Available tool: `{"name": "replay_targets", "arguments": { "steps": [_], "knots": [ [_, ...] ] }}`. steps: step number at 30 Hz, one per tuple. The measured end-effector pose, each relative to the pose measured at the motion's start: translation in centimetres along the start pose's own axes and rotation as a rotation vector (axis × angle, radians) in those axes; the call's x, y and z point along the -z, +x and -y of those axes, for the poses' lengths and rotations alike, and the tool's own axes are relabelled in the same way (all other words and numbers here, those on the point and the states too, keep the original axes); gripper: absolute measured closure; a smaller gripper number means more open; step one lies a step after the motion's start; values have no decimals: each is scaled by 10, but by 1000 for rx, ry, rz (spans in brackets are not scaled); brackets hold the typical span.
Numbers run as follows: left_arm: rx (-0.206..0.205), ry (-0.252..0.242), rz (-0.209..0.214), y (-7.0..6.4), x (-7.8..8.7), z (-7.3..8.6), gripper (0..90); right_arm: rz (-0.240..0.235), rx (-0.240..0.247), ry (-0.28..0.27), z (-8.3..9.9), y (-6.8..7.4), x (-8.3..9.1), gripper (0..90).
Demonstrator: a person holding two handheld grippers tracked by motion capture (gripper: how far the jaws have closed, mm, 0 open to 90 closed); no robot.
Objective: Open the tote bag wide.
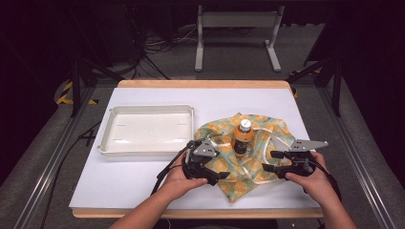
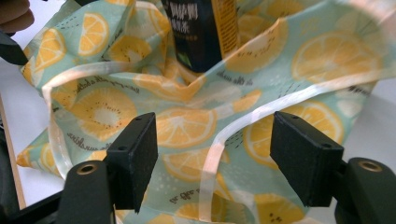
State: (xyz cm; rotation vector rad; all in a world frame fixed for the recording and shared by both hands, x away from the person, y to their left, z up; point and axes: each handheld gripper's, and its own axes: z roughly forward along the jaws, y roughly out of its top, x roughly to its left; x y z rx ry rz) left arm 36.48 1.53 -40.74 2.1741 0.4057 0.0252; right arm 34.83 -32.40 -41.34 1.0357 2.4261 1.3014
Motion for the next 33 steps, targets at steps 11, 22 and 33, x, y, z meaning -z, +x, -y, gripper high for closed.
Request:
{"name": "replay_targets", "arguments": {
  "steps": [11,22,33],
  "knots": [
    [24,93,0,2,-17,15,231,-38,-6,95,11,5,-18,559],
    [57,123,-14,11,-25,22,282,-15,30,115,9,2,-8,900],
    [65,136,-16,14,-31,24,288,43,-45,106,23,-16,22,900]
  ]
}}
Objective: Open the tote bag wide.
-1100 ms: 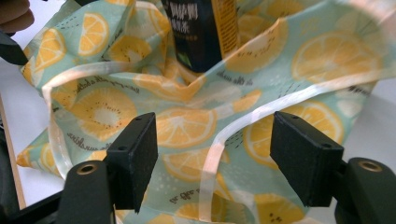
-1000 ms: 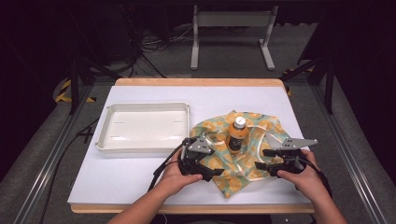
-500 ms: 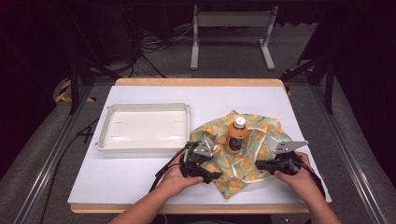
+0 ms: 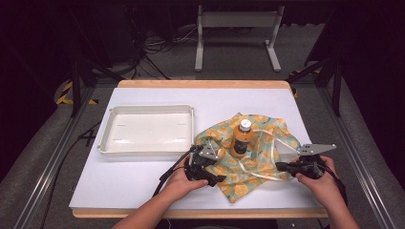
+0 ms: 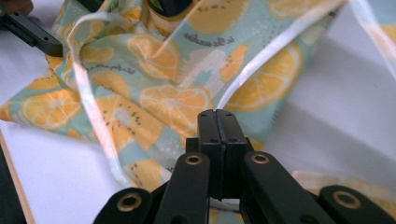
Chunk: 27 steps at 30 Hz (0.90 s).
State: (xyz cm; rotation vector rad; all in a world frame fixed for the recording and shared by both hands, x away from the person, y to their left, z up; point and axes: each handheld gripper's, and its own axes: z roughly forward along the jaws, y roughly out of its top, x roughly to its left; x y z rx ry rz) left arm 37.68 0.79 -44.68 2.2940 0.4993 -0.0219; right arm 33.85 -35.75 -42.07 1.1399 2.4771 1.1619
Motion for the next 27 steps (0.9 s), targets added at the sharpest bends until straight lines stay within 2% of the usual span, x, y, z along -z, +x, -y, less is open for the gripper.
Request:
{"name": "replay_targets", "arguments": {
  "steps": [8,12,13,15,19,22,23,25,27],
  "knots": [
    [4,-4,10,0,-1,-1,291,39,-48,29,19,-12,6,900],
    [4,-4,11,-1,-2,-1,285,31,-51,40,22,-12,7,900],
    [4,-6,7,-1,-1,-1,285,32,-44,30,21,-11,9,900],
    [4,-13,9,-2,2,-2,281,41,-22,-4,15,-8,14,827],
    [-2,-40,8,-3,12,-4,275,48,11,-62,4,-3,26,767],
    [-1,-63,8,-4,18,-4,265,56,24,-97,-3,-1,32,712],
    [0,-82,11,-5,25,-5,261,67,34,-124,-8,0,34,672],
    [-9,-99,13,-5,31,-5,256,71,34,-156,-13,0,38,649],
    [-9,-109,14,-6,33,-5,251,65,27,-202,-18,0,42,581]
  ]
}}
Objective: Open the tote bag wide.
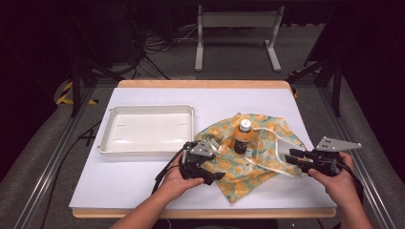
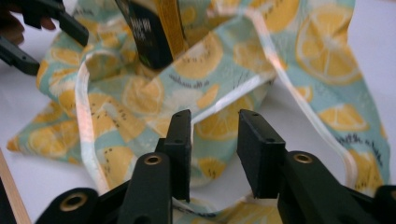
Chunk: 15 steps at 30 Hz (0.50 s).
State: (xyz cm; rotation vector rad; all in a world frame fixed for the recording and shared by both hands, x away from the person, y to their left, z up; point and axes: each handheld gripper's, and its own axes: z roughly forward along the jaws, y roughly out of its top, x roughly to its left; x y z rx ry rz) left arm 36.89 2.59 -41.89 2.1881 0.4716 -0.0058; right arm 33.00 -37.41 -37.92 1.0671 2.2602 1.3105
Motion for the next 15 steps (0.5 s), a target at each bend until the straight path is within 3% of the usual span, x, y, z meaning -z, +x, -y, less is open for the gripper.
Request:
{"name": "replay_targets", "arguments": {
  "steps": [4,9,15],
  "knots": [
    [-3,-43,-3,2,10,-2,250,-5,-6,-98,-14,1,3,542],
    [-5,-73,-12,3,17,-4,251,12,32,-127,-28,1,-4,534],
    [-8,-112,-30,3,29,-6,253,21,60,-171,-52,-2,-26,533]
  ]
}}
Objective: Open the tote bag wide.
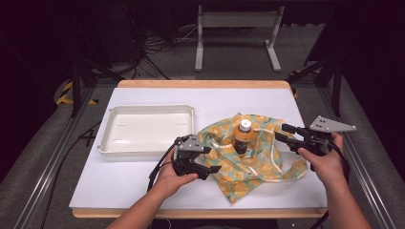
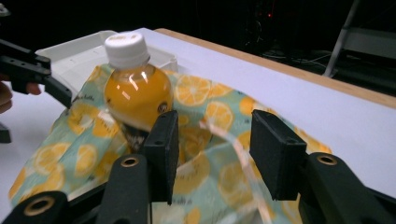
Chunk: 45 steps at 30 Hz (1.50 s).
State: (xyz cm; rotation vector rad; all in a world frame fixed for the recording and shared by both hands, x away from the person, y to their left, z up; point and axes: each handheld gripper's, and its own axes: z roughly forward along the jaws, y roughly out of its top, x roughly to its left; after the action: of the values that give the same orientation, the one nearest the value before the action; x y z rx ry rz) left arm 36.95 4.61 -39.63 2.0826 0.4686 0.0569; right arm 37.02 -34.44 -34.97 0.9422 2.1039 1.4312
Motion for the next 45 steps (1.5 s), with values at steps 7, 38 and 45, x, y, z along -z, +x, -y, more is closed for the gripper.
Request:
{"name": "replay_targets", "arguments": {
  "steps": [7,38,45],
  "knots": [
    [14,-14,-19,5,7,0,261,17,5,-4,-9,-8,-34,539],
    [20,-32,-27,11,14,-5,261,116,-11,262,46,-29,-112,419],
    [16,-48,-35,12,18,-11,261,103,-27,143,29,-23,-93,413]
  ]
}}
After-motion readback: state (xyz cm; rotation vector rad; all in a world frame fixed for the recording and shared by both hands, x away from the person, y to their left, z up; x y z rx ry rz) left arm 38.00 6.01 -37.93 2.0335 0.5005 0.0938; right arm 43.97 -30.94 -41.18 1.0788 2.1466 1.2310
